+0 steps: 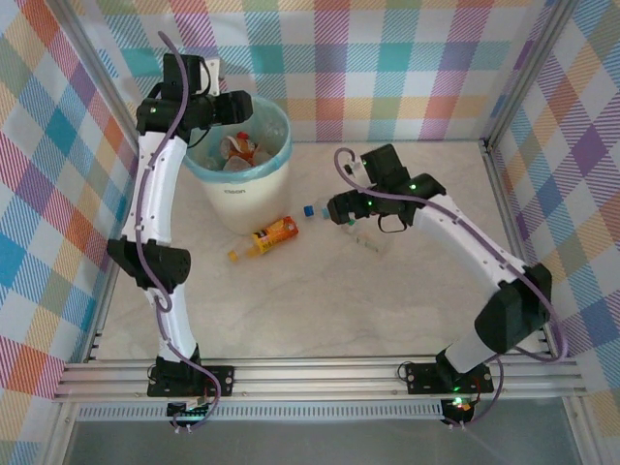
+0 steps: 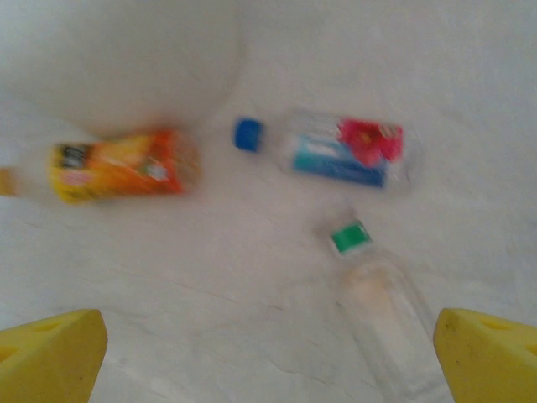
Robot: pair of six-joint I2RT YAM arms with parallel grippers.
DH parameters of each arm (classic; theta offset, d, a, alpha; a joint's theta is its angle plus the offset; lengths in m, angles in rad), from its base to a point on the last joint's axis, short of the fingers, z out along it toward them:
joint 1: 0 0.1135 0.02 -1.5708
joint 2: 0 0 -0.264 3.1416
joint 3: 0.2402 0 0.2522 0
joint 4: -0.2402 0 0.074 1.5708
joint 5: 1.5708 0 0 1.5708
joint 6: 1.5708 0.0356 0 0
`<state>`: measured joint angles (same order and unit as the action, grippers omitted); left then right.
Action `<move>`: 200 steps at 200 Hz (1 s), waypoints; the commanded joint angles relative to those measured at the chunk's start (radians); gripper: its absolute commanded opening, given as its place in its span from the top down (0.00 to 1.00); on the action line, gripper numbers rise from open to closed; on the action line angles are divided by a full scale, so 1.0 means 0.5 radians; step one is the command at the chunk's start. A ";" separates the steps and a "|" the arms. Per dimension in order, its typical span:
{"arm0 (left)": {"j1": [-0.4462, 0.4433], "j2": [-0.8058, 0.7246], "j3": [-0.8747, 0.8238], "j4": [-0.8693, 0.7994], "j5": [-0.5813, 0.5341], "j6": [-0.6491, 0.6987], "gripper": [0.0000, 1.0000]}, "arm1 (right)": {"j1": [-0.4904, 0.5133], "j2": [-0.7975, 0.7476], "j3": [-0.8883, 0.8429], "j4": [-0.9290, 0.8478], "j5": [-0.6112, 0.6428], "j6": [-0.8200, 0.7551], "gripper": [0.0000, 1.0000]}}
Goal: Put the plastic bottles in the bin
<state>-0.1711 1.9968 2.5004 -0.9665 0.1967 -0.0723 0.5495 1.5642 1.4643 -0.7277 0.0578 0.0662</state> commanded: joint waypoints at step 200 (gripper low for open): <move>-0.594 -0.635 -0.741 -0.006 0.233 0.195 0.24 | -0.237 0.814 -0.189 -0.071 -0.079 -0.442 0.19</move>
<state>-0.4641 1.6974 2.1017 -0.9520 0.3206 0.0044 0.4313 1.9778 1.3724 -0.7387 0.0631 -0.1535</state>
